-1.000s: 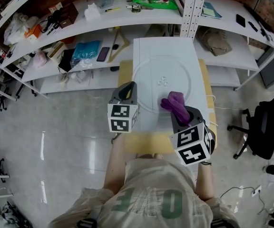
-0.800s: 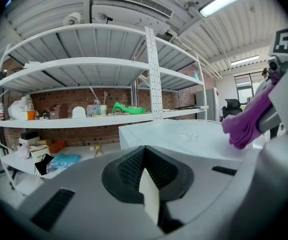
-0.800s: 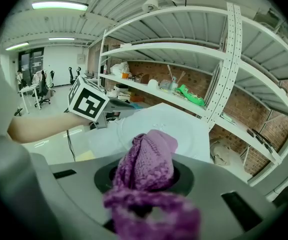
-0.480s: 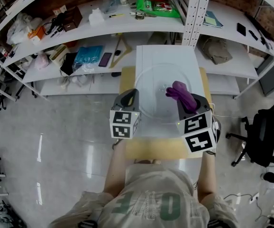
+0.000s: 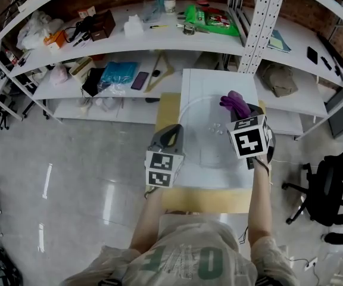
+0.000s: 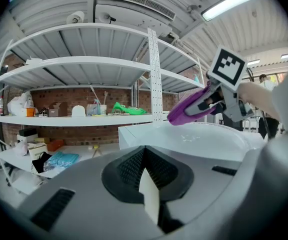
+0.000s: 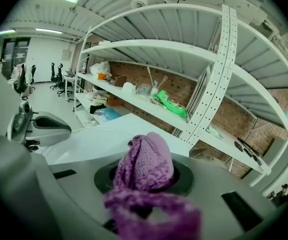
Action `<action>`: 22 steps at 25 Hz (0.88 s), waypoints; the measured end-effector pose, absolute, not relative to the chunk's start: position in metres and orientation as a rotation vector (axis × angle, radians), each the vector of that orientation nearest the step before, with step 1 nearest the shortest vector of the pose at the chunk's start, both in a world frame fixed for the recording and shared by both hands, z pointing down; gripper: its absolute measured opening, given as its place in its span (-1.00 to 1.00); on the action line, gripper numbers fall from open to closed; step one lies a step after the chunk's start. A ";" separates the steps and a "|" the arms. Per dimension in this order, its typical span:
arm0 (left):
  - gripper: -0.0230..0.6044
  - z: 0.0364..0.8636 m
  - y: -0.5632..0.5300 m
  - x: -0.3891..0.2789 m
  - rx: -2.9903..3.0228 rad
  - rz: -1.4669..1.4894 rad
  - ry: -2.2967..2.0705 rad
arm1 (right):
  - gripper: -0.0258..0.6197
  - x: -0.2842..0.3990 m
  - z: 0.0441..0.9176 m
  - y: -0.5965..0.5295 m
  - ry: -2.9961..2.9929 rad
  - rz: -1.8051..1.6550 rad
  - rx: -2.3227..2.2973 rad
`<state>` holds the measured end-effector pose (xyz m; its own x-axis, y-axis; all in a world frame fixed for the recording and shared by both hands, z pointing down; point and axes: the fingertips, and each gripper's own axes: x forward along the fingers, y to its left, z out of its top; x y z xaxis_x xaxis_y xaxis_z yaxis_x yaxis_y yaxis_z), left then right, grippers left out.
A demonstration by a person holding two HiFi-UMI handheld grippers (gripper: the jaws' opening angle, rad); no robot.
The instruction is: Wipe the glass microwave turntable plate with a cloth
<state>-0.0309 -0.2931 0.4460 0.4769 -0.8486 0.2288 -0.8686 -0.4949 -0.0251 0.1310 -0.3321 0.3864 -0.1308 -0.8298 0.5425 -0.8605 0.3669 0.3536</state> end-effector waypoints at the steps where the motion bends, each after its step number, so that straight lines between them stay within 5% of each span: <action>1: -0.92 0.447 -0.294 -0.031 2.622 0.325 -1.526 | -0.75 0.132 0.392 -0.336 -1.946 0.077 1.460; 22: -0.92 0.444 -0.299 -0.034 2.635 0.350 -1.525 | -0.75 0.121 0.411 -0.248 -1.955 0.112 1.412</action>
